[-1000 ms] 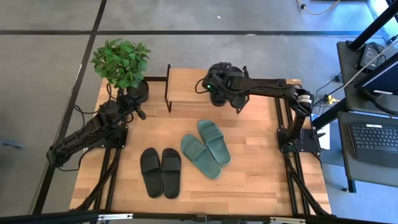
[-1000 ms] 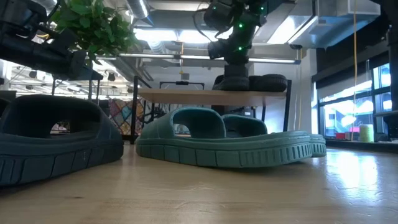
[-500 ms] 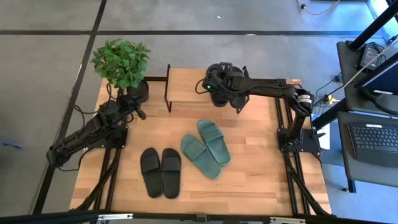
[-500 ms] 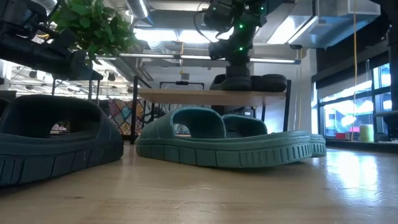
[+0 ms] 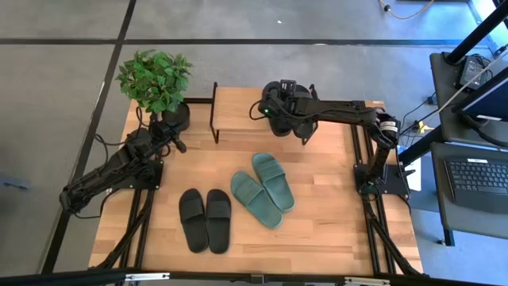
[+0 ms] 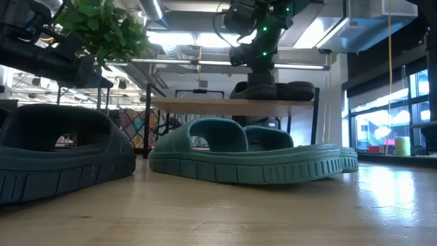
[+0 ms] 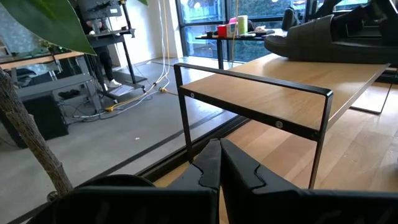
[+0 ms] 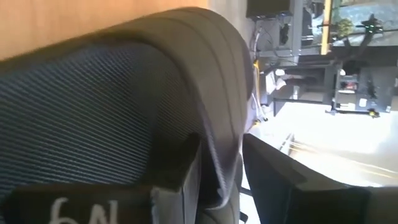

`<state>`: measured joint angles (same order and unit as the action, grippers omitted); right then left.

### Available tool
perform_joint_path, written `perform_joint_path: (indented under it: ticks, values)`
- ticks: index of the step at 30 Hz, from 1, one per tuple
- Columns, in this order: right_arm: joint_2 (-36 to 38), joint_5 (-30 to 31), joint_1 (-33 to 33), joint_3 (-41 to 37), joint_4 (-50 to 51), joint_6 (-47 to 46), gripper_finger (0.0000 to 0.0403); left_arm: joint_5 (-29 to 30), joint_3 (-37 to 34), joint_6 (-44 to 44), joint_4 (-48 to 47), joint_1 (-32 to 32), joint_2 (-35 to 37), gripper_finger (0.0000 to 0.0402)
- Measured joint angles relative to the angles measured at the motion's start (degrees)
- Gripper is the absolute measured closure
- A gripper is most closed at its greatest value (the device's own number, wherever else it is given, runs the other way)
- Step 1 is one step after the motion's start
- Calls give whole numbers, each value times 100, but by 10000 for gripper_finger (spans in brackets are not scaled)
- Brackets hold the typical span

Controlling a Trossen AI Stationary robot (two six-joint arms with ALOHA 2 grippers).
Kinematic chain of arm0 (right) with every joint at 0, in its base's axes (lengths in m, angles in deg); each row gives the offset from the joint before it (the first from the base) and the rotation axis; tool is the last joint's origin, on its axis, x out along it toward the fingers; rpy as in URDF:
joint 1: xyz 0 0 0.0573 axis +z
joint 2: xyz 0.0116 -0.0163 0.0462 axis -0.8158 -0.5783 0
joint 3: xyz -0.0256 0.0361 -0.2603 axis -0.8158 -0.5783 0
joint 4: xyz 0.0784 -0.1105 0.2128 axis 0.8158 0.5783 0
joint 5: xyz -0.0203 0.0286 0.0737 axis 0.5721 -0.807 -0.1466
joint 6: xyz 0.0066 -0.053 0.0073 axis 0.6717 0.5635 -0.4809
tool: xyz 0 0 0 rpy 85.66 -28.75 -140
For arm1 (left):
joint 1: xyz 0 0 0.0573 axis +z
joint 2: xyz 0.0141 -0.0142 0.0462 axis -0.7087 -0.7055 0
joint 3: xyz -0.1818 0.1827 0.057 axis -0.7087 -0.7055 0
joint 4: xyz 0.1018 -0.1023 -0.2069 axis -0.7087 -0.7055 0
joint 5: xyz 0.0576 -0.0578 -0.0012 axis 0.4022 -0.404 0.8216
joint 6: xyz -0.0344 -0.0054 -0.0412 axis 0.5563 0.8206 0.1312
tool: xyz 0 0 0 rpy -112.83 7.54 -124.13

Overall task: Pick and place slides into the shelf
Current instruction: Put the black slide on the shelf

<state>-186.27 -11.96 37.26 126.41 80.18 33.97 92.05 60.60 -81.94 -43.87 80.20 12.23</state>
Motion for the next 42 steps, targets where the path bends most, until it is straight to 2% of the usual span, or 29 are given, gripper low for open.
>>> perform_joint_path:
  ticks: [11, 21, 26, 34, 39, 42]
  values:
    - [0, -96, 0, 23, 304, -372, 280, 0, 0, 0, 0, 0, 0, 401]
    - [0, -107, 0, 167, 553, -749, 187, 0, 0, 2, 0, 0, 0, 401]
    - [0, -159, 27, 598, 1091, -1032, 174, 0, 0, 2, 0, 0, 0, 401]
    - [0, -1192, 31, 1481, 2084, -1549, 173, 1, 0, 1, 0, 0, 0, 401]
    - [4, -2227, 73, 2085, 2277, -1591, 173, 0, 0, 1, 0, 0, 0, 401]
    - [7, -3034, 98, 2381, 2188, -1148, 173, 0, 0, 0, 0, 0, 0, 401]
